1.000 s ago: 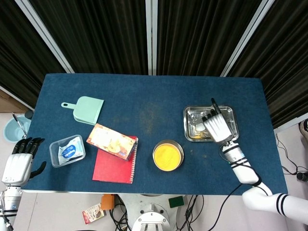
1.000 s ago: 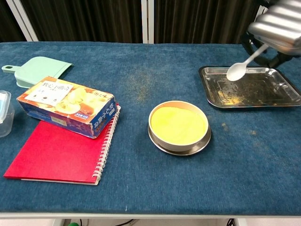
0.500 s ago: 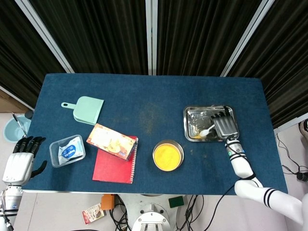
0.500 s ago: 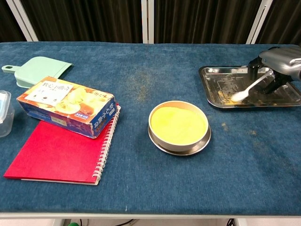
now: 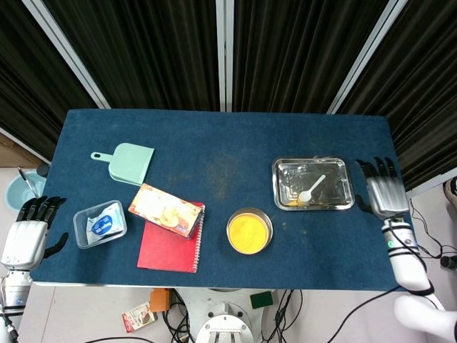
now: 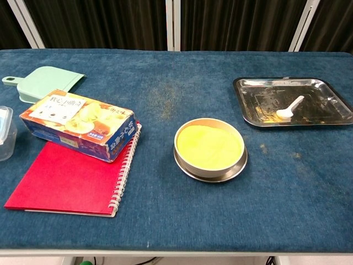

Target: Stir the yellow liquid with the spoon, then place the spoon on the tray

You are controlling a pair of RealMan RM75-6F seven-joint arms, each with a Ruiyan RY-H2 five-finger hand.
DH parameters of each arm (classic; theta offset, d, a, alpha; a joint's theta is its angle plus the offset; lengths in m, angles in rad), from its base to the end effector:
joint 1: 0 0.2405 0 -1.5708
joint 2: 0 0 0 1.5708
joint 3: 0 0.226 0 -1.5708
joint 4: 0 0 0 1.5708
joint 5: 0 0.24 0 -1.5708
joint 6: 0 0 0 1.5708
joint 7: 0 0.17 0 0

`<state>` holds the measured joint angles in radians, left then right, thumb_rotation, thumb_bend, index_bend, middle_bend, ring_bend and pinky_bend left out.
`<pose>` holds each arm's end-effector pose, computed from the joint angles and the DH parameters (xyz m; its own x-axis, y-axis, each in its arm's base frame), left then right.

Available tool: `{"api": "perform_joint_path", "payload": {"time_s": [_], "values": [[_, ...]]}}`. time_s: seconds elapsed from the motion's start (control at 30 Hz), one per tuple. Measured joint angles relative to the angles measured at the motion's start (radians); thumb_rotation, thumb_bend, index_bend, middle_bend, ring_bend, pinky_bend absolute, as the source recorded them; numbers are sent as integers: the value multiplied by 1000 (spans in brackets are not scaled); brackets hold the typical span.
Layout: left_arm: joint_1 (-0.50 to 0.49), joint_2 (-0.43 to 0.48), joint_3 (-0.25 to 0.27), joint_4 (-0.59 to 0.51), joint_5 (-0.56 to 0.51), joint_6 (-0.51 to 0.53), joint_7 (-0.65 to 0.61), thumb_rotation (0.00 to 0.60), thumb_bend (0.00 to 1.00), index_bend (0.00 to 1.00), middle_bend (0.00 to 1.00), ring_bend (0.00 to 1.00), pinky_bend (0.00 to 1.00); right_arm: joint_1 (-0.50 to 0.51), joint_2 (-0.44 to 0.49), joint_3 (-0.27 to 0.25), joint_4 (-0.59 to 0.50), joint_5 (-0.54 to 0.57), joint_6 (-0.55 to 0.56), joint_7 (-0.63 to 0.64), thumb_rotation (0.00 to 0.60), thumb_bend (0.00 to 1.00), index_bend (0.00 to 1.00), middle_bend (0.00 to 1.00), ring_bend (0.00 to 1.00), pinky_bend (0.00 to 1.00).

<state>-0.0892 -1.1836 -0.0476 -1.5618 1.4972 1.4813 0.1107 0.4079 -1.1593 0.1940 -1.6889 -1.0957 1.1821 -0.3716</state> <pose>-0.2987 0.2082 0.1029 0.4814 0.0067 0.8764 0.8765 -0.0093 -0.4814 -0.2439 -0.3202 0.0904 0.5186 -0.1053 0.8485 -0.8530 0.0042 0.5219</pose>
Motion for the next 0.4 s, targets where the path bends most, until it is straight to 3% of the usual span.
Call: {"api": "perform_joint_path", "payload": {"time_s": [0.27,0.4], "values": [[-8,9,-9,-18,-2,4,8,600,275,161,155,98,121,-240,74,-122,-28,-265,273,316,600,390,73,85,0,0],[-4,11,-9,-26,2,17,11,600,275,161,155,98,121,-336,65,-171,4,-365,404,395,600,391,71,82,0,0]]}}
